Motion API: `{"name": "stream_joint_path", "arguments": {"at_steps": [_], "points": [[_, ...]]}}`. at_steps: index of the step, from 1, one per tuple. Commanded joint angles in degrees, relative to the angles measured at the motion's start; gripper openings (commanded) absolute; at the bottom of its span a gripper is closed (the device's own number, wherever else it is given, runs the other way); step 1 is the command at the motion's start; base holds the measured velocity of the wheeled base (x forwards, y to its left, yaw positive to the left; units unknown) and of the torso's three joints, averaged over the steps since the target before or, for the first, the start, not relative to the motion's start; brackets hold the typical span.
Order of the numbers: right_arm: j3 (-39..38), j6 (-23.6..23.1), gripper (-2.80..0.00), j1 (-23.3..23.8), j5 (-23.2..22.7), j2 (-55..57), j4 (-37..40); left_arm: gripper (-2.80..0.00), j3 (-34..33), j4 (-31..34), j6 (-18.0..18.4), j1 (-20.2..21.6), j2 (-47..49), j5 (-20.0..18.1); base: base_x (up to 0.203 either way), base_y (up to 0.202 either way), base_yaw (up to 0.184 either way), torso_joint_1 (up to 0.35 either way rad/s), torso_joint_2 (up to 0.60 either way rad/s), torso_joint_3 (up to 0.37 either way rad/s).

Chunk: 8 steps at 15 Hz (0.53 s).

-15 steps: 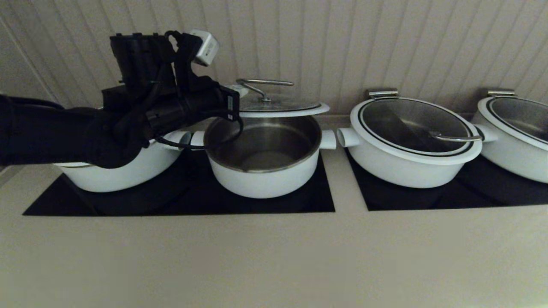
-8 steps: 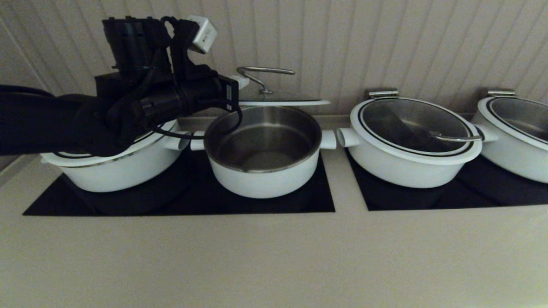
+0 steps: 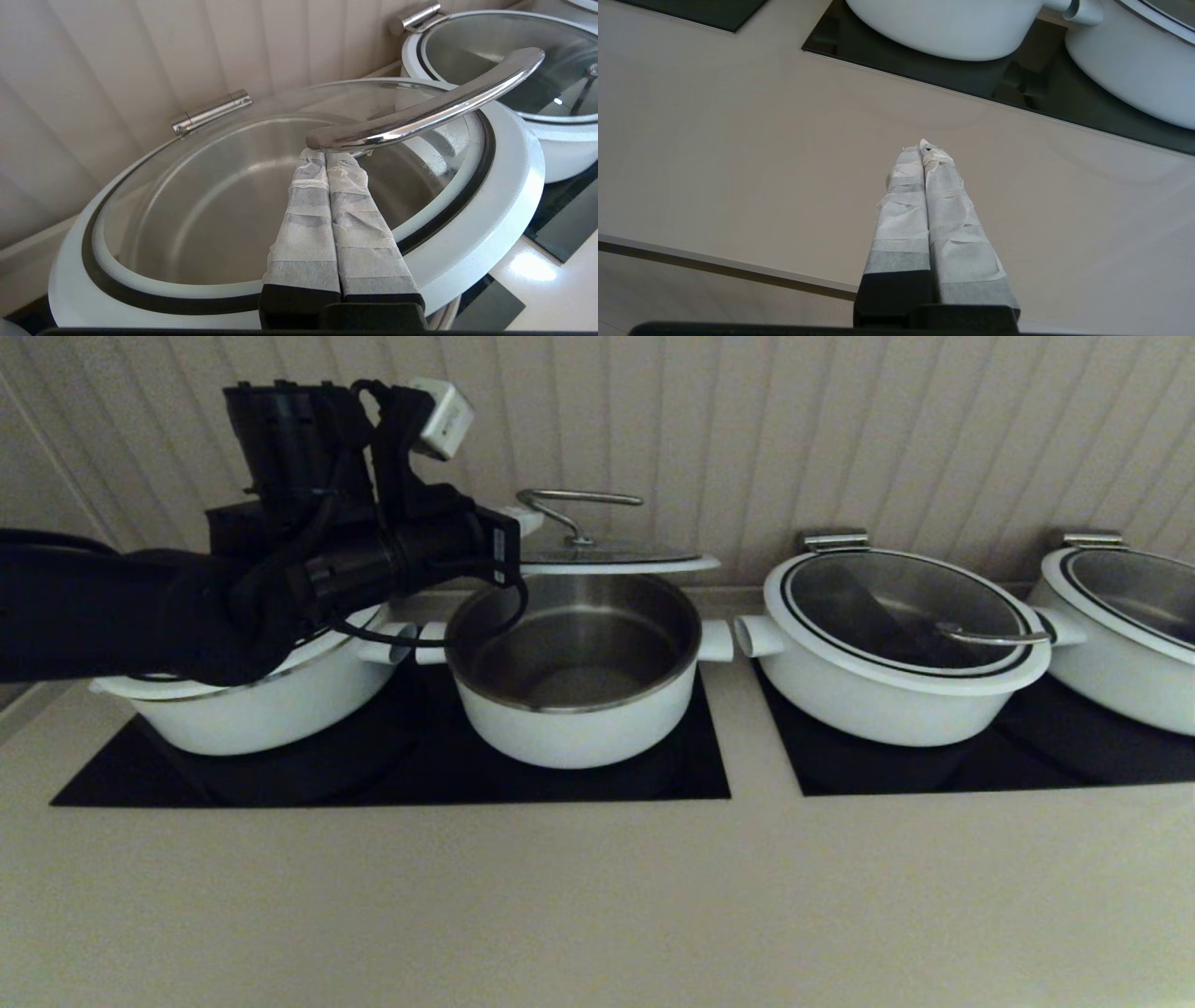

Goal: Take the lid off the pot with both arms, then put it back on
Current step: Hold the pot lid with the right arm

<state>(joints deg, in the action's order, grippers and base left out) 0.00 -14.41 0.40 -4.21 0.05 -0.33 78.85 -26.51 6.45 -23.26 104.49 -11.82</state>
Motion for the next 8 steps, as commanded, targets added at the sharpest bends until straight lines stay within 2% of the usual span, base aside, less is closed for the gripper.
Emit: {"name": "stream_joint_path", "arguments": {"at_steps": [1,3,4,8], "points": [[0.0,-0.4,-2.8,-0.1,0.0,0.2,-0.1,-2.8,-2.2,-0.1,0.1,0.0,-0.4,0.0,0.0,0.0,0.0,0.0,0.0,0.0],[1.5,-0.4,-2.8,-0.1,-1.0,1.1,-0.2,-2.8,-3.7,-0.1,0.1,0.0,-0.6,0.0,0.0,0.0,0.0,0.0,0.0,0.0],[3.5,0.7,-2.8,-0.1,-3.0,3.5,-0.4,-2.8,-3.8,-0.1,0.1,0.0,-0.4,0.0,0.0,0.0,0.0,0.0,0.0,0.0],[9.6,4.8,-2.8,-0.2,-8.7,25.3,-9.7,-2.8,-3.6,-0.2,0.1,-0.2,0.3,-0.1,0.0,0.0,0.0,0.0,0.0,0.0]]}}
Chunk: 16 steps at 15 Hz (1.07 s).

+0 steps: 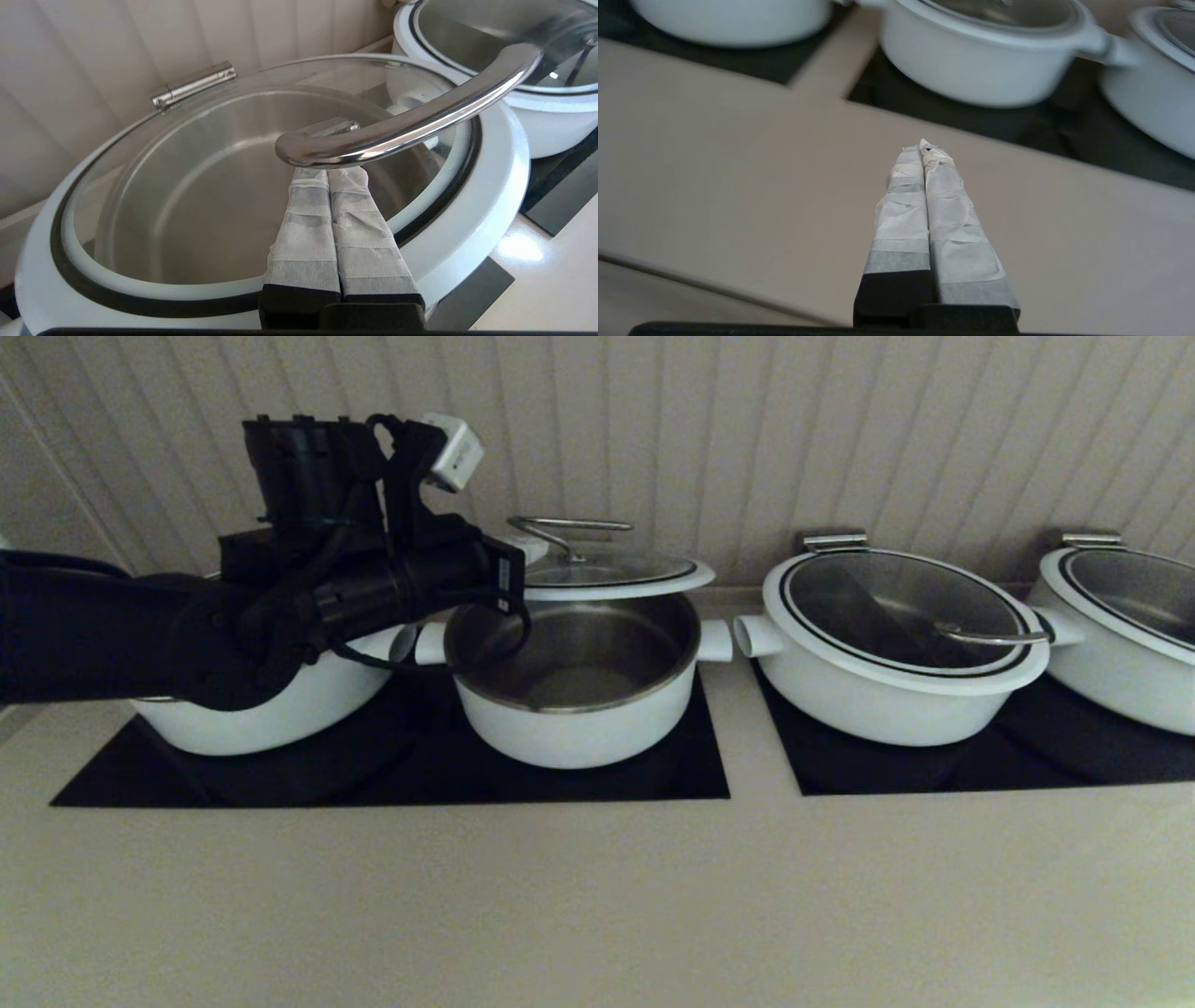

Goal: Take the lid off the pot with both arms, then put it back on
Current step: Hold the pot lid with the right arm

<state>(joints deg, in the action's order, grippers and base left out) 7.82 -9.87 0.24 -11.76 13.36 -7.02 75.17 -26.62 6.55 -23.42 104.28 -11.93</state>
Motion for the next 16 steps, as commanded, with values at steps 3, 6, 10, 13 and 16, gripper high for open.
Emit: {"name": "stream_joint_path", "arguments": {"at_steps": [3,6,10,13,16], "points": [[4.7,-1.0,-2.8,-0.3,-9.7,29.8,-12.0,-2.8,0.3,-0.1,-0.1,0.0,0.7,0.0,0.0,0.0,0.0,0.0,0.0,0.0],[8.3,-3.9,-2.8,-3.8,-15.4,47.9,-22.0,-2.8,0.2,-0.1,-0.2,0.0,0.7,0.2,0.0,0.0,0.0,0.0,0.0,0.0],[14.7,-5.2,-2.8,-15.4,-17.9,71.9,-40.8,-2.8,0.1,-0.1,-0.7,0.1,0.7,0.4,0.0,0.0,0.0,0.0,0.0,0.0],[23.7,-5.4,-2.8,-21.9,-17.8,85.8,-52.3,-2.8,0.0,-0.1,-0.7,0.1,0.6,0.5,0.0,0.0,0.0,0.0,0.0,0.0],[34.2,-4.7,-2.8,-25.7,-17.2,94.7,-58.5,-2.8,0.0,-0.1,-0.8,0.2,0.5,0.6,0.0,0.0,0.0,0.0,0.0,0.0]]}}
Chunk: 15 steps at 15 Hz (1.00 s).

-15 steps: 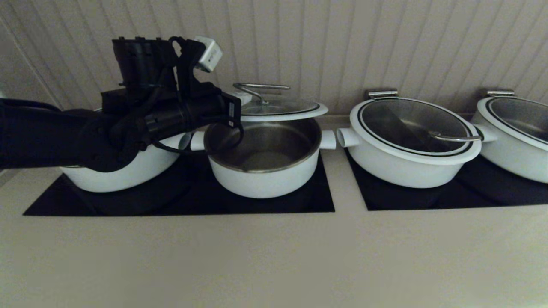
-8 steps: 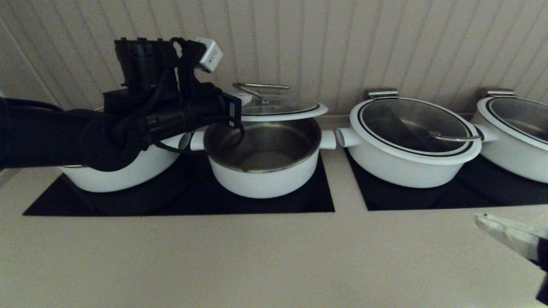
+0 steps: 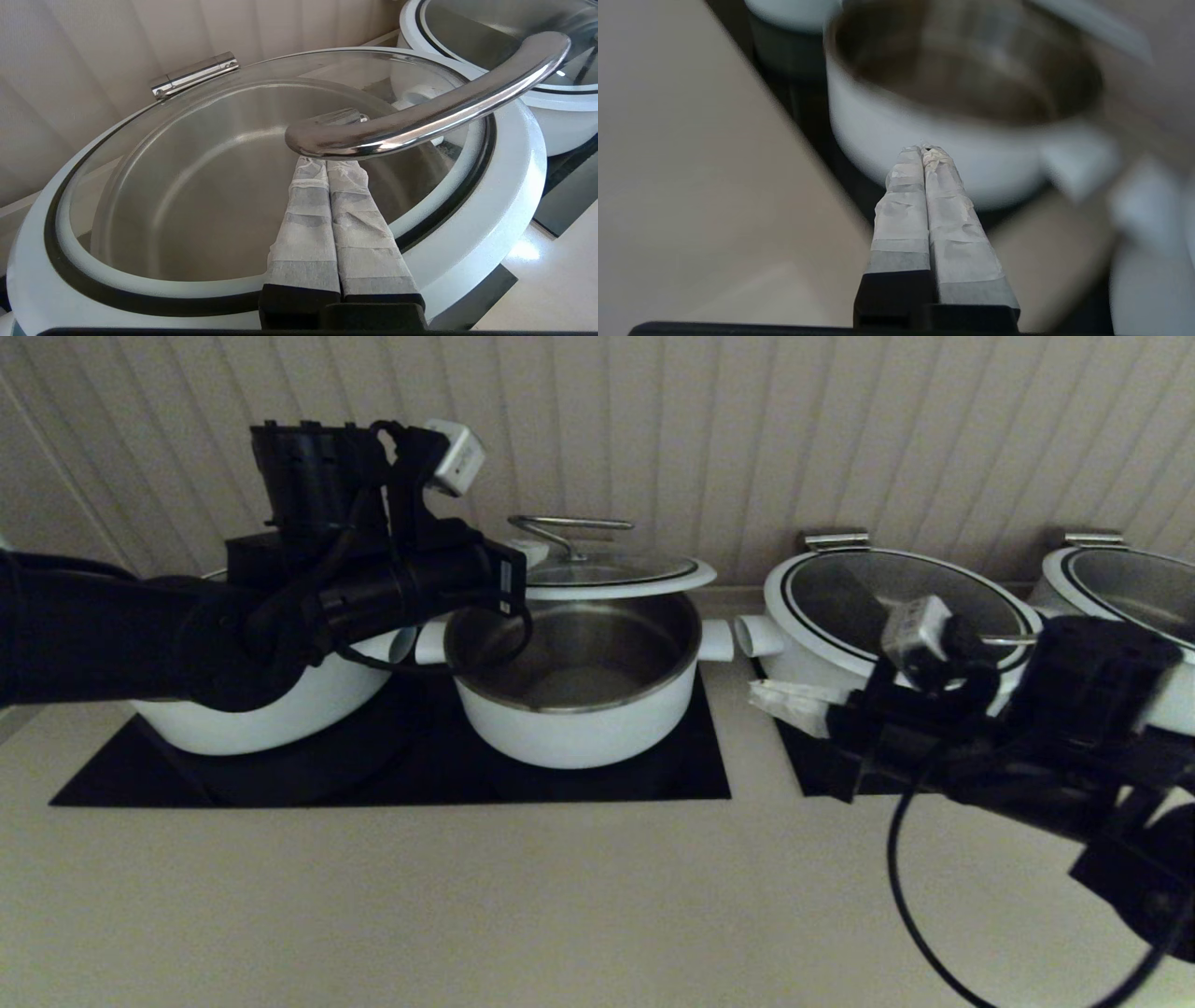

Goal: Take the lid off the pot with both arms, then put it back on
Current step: Hold the pot lid with the right arm

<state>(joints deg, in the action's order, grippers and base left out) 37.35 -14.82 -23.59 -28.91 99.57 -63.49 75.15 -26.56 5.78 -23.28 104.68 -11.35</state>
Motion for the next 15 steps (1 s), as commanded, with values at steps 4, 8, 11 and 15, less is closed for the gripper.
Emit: {"name": "stream_joint_path", "arguments": {"at_steps": [4,8,11,15], "points": [[12.8,1.2,-2.8,-3.6,1.7,15.9,-7.0,-2.8,0.0,-0.2,-1.0,0.1,0.0,0.1,0.0,0.0,0.0,0.0,0.0,0.0],[19.2,1.4,-2.8,-3.7,3.1,18.8,-8.2,-2.8,0.0,-0.2,-1.0,0.0,-0.1,0.2,0.0,0.0,0.0,0.0,0.0,0.0],[25.3,1.4,-2.8,-3.6,4.7,21.4,-8.1,-2.8,-0.4,-0.2,-1.0,0.0,-0.3,0.2,0.0,0.0,0.0,0.0,0.0,0.0],[26.7,1.4,-2.8,-3.6,5.6,22.2,-8.5,-2.8,-2.9,-1.3,-1.0,0.1,-1.0,0.2,0.0,0.0,0.0,0.0,0.0,0.0]]}}
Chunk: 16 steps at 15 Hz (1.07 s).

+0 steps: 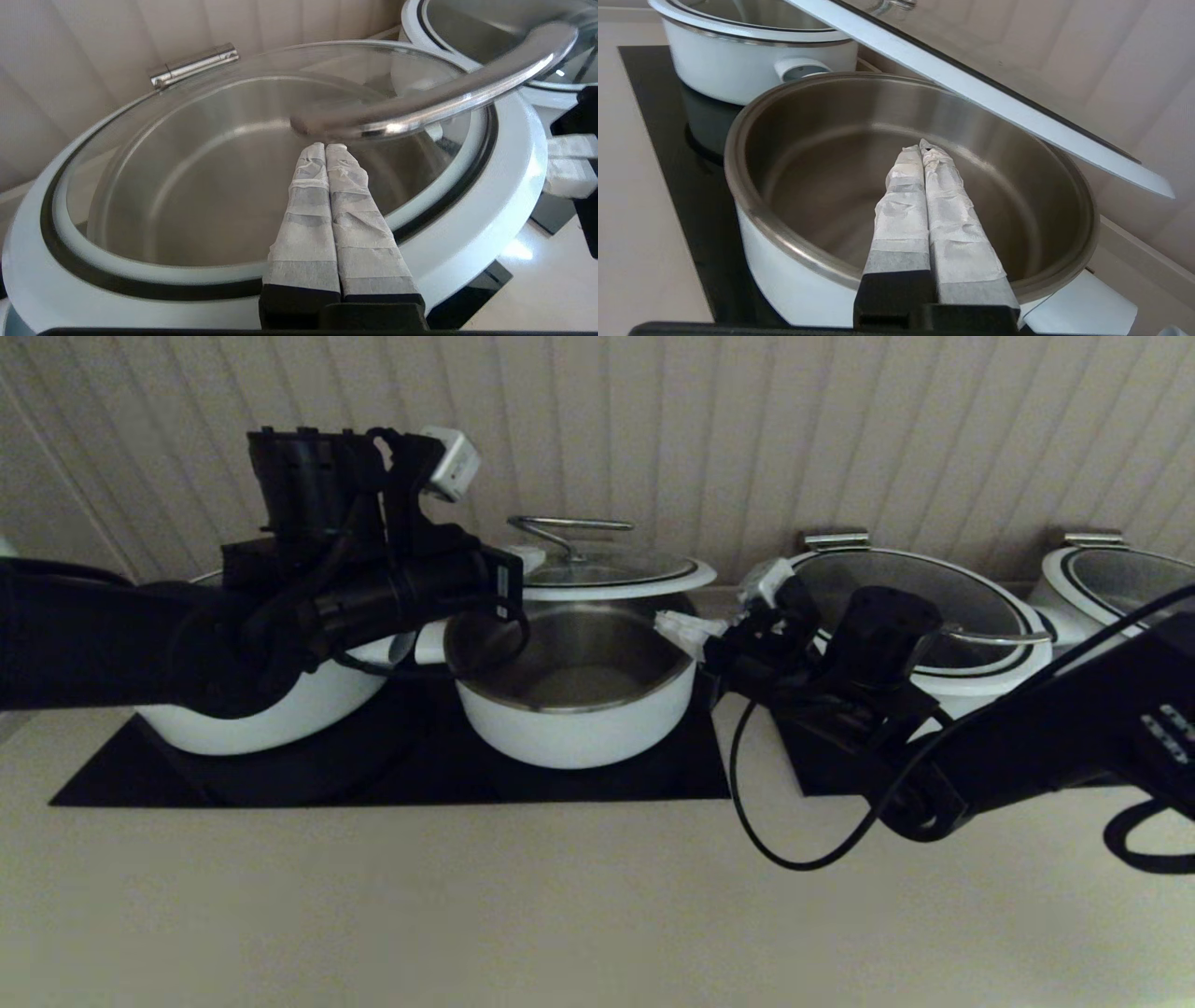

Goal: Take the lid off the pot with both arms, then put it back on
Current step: Hold the pot lid with the right arm

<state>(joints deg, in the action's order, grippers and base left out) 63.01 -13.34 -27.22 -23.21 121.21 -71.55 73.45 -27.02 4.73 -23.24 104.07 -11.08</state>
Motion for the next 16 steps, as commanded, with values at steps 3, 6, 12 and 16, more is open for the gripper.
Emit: {"name": "stream_joint_path", "arguments": {"at_steps": [3,6,12,16], "points": [[5.5,-0.1,-2.8,0.1,0.3,1.7,0.1,-2.8,-3.6,-5.6,0.0,-0.1,-0.3,-0.2,0.0,0.0,0.0,0.0,0.0,0.0],[9.4,-0.1,-2.8,0.0,0.4,3.4,0.5,-2.8,-3.7,-5.8,0.0,0.0,-0.2,-0.2,0.0,0.0,0.0,0.0,0.0,0.0],[10.5,-0.1,-2.8,0.0,0.7,4.1,0.5,-2.8,-4.6,-5.6,0.2,0.3,-1.6,-0.1,0.0,0.0,0.0,0.0,0.0,0.0],[10.5,-0.1,-2.8,0.0,0.7,4.1,0.5,-2.8,-5.1,-5.1,0.7,2.0,-3.9,-0.1,0.0,0.0,0.0,0.0,0.0,0.0]]}}
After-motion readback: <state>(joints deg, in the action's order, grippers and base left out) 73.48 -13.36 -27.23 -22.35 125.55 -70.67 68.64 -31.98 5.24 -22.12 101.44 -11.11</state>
